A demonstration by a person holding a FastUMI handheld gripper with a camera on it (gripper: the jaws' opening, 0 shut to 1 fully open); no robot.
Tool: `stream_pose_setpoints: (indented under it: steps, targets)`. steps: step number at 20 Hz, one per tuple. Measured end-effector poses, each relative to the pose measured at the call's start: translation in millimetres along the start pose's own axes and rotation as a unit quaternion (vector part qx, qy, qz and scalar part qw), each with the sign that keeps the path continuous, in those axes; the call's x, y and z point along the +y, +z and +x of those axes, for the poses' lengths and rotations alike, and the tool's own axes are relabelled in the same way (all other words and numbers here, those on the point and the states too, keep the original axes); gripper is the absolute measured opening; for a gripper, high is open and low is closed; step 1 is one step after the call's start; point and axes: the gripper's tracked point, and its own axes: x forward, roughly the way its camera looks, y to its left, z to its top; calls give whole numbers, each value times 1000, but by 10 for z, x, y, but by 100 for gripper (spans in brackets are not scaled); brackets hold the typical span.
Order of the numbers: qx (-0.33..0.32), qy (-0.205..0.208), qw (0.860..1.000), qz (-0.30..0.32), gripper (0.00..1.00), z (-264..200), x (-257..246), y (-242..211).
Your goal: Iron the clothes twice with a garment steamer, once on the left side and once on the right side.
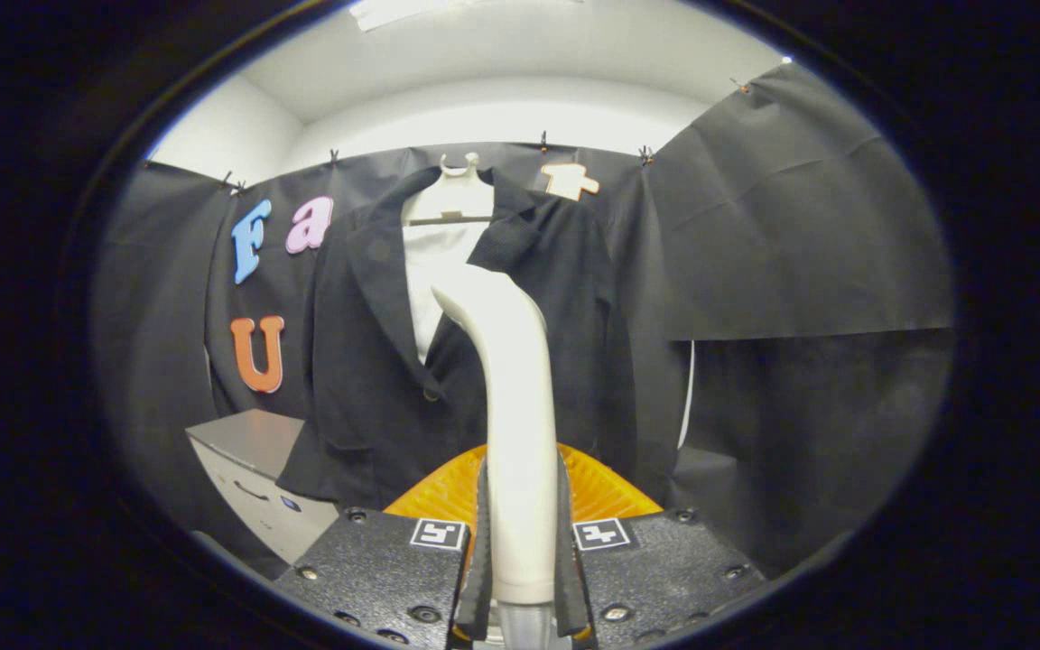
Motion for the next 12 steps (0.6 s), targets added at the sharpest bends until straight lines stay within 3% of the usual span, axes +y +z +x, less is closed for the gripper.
stream_pose_setpoints:
  steps: [5,12]
  targets:
    - [-55,6,998,18,30,276,-186,513]
    - [-111,-36,993,10,30,512,-296,1241]
